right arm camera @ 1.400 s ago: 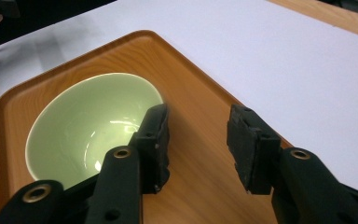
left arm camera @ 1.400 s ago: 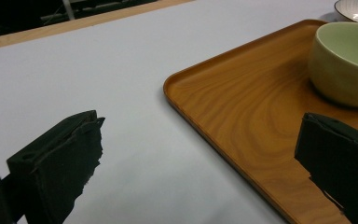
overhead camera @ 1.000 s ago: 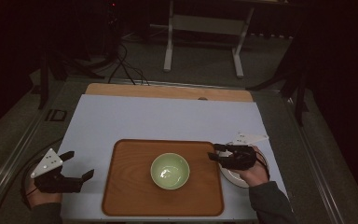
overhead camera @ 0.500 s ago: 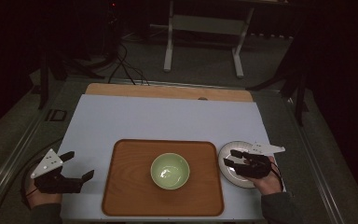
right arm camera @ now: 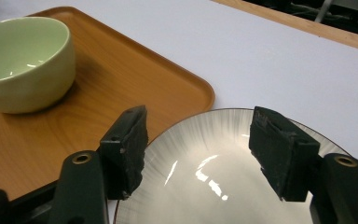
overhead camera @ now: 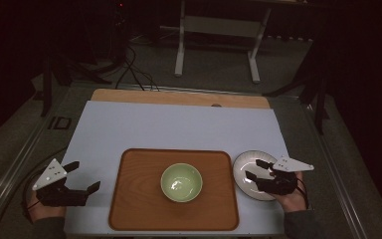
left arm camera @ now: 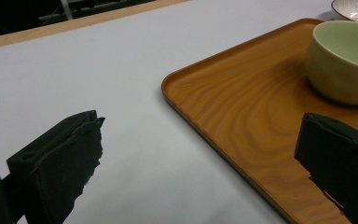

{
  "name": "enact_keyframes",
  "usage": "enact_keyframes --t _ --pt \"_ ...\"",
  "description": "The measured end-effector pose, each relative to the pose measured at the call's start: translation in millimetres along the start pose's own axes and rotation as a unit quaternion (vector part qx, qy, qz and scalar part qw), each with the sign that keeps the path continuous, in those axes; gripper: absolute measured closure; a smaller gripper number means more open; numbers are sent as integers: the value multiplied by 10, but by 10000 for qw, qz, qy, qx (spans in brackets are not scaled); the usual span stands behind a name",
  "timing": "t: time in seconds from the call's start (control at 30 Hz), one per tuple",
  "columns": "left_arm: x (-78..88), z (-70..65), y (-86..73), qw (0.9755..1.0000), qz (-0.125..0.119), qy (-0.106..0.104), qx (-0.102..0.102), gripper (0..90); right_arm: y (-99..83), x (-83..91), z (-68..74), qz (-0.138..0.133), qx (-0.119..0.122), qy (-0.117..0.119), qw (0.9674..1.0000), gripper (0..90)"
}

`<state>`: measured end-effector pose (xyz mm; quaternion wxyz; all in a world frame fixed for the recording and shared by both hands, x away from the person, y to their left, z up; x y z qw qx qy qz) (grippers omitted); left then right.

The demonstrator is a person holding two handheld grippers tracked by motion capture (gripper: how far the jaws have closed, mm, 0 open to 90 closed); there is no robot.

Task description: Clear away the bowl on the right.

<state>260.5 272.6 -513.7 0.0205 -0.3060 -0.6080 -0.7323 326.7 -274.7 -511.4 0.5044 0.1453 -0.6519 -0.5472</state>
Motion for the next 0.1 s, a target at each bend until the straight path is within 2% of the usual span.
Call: enact_keyframes --t 0.1 --pt "-4 -4 1 10000 5 3 -6 7 -3 7 -4 -1 38 -2 10000 362"
Point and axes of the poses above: each handheld gripper's, and its own axes: x roughly backward along the jaws, y roughly out of its top, z roughly to its left, the point moved 6 cm from there along -x, roughly forward along the jaws, and after that the axes turned 11 degrees about y, right-handed, at the moved point
